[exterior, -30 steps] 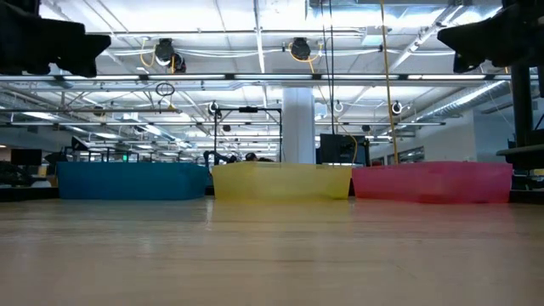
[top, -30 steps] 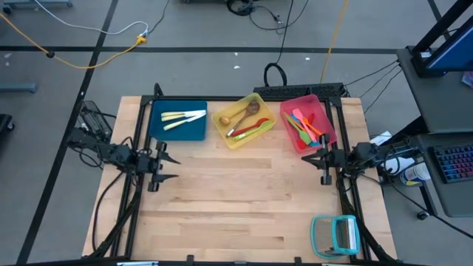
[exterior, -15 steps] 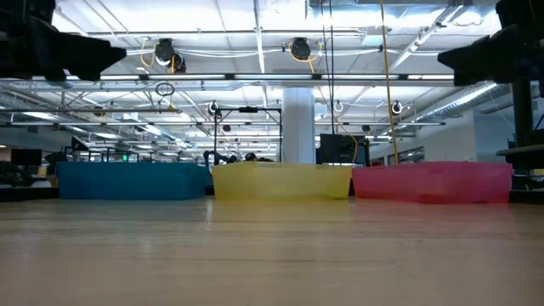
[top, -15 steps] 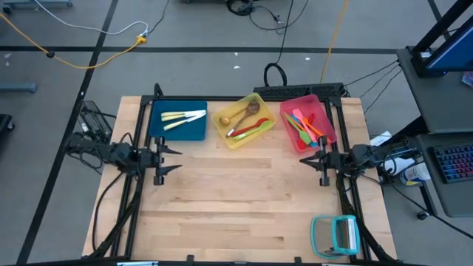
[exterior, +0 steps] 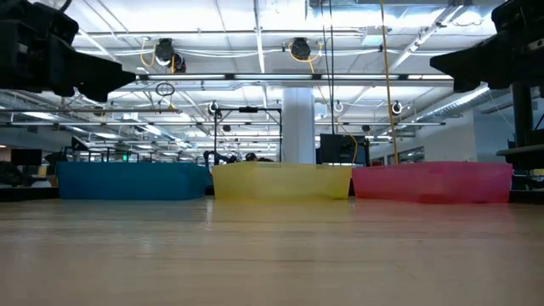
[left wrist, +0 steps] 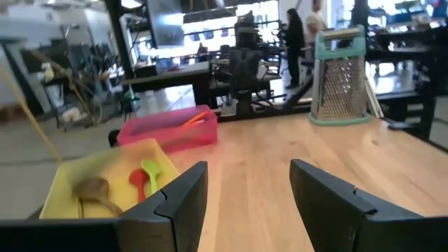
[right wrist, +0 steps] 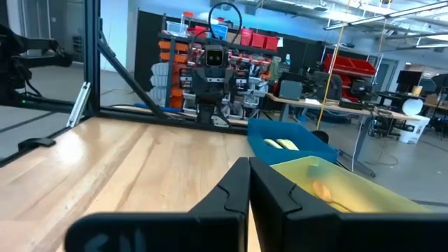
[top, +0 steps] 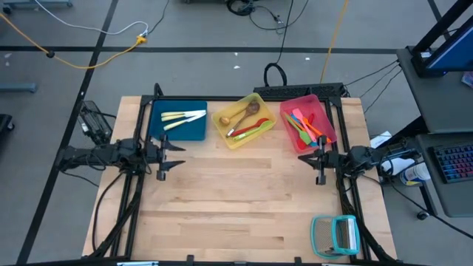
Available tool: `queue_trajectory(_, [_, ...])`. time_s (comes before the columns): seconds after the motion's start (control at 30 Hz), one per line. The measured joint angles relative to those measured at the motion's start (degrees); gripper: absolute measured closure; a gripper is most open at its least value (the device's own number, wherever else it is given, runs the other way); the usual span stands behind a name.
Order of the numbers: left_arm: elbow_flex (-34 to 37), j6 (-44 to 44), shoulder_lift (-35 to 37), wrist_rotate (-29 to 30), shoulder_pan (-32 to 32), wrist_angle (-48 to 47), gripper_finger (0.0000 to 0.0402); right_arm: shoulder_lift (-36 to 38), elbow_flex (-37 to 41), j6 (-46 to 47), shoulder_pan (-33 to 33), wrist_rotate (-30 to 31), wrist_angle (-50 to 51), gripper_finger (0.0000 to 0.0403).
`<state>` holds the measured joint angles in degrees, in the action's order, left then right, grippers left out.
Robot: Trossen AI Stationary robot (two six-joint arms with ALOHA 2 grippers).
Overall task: Pick & Place Kitchen Items
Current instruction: Return to Home Position
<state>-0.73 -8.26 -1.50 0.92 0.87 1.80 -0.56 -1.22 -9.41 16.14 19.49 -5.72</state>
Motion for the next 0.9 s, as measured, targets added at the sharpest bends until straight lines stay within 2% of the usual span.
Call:
queue_trajectory(0.17, [-0.1,4.0,-0.1,-0.1,-0.9,-1.0,0.0195,0.0,0.1,-0.7,0.0,-0.1,1.4,0.0402])
queue_trajectory(0.9, [0.0,5.2,-0.1,0.1,-0.9,0.0,0.0195,-0.1,0.2,-0.3,0.0,-0.1,0.0,0.0396])
